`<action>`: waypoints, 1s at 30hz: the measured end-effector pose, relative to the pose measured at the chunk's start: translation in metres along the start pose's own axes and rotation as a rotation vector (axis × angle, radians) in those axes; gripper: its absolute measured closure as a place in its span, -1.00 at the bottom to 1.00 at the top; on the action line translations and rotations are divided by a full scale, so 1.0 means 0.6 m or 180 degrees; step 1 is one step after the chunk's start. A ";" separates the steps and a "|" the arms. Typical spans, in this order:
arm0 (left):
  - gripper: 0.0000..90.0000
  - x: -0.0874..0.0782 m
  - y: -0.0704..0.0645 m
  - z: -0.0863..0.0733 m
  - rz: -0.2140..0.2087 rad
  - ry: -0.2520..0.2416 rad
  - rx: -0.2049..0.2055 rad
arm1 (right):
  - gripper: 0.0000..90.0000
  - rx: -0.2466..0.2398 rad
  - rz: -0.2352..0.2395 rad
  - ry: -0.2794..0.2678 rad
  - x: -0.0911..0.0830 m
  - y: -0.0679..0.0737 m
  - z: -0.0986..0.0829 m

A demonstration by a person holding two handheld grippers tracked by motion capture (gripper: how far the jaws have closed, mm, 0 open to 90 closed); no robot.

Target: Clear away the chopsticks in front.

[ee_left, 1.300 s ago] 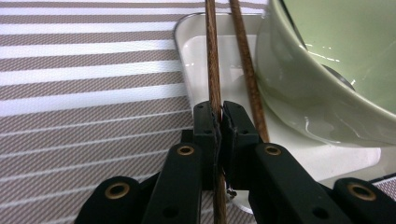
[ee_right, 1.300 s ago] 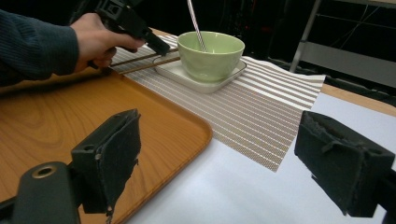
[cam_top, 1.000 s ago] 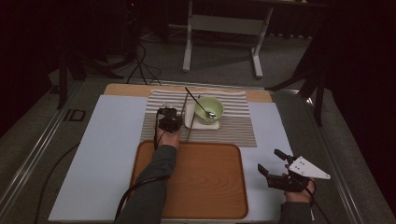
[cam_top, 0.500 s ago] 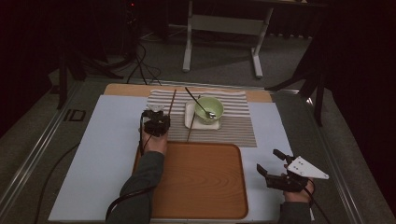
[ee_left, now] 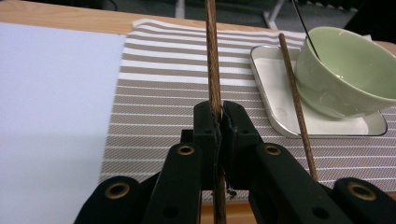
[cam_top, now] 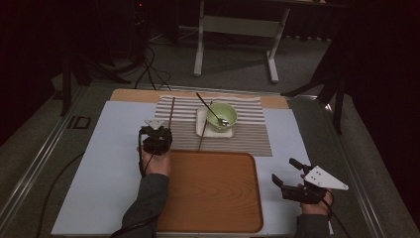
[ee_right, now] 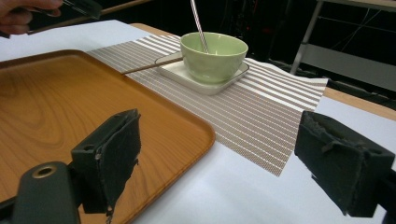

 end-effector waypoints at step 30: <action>0.90 -0.108 0.070 -0.092 0.0099 -0.0034 -0.0190 | -0.69 -0.0031 0.0052 -0.0017 0.009 0.005 0.004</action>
Point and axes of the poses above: each handheld gripper's, and its own axes: x roughly forward along the jaws, z roughly out of its top, y roughly to its left, the point moved 8 cm from there along x, roughly forward along the jaws, and after that the axes turned 12 degrees about -x, right-handed, at the moved point
